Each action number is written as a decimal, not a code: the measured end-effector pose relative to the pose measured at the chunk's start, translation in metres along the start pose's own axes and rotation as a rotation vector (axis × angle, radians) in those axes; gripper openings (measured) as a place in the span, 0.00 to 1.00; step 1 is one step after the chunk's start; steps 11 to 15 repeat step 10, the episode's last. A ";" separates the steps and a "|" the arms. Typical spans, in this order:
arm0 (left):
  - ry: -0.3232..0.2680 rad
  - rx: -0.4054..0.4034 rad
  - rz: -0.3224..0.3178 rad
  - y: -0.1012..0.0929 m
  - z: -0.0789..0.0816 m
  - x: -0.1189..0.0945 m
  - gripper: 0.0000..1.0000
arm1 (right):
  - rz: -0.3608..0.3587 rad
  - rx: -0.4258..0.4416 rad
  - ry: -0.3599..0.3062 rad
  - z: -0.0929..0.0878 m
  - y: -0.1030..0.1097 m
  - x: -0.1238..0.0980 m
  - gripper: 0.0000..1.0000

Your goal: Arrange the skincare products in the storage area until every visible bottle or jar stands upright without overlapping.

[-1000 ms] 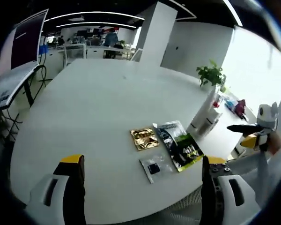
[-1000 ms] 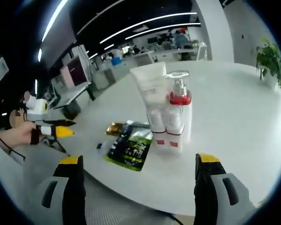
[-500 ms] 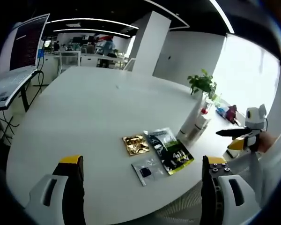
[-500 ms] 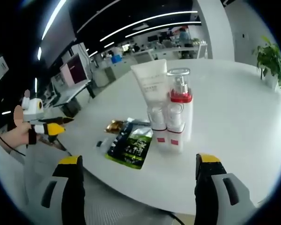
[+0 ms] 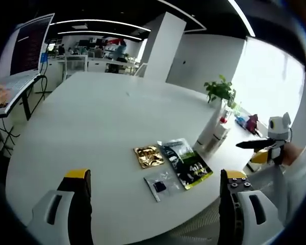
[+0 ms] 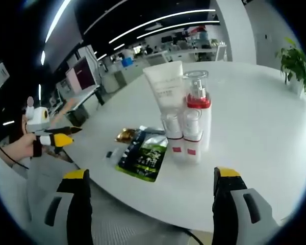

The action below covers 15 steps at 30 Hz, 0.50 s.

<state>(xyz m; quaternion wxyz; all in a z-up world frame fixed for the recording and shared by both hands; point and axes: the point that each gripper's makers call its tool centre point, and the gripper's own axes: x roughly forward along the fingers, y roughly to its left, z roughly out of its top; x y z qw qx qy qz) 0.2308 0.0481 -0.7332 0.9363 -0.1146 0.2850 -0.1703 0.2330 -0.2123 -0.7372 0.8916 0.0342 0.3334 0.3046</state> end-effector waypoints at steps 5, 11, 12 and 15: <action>-0.002 -0.004 -0.002 0.002 0.000 0.000 0.99 | 0.001 -0.002 0.007 -0.001 0.001 0.001 1.00; 0.016 0.001 0.001 0.002 -0.004 0.002 0.99 | 0.001 0.002 0.010 -0.001 0.001 -0.001 1.00; 0.016 0.001 0.001 0.002 -0.004 0.002 0.99 | 0.001 0.002 0.010 -0.001 0.001 -0.001 1.00; 0.016 0.001 0.001 0.002 -0.004 0.002 0.99 | 0.001 0.002 0.010 -0.001 0.001 -0.001 1.00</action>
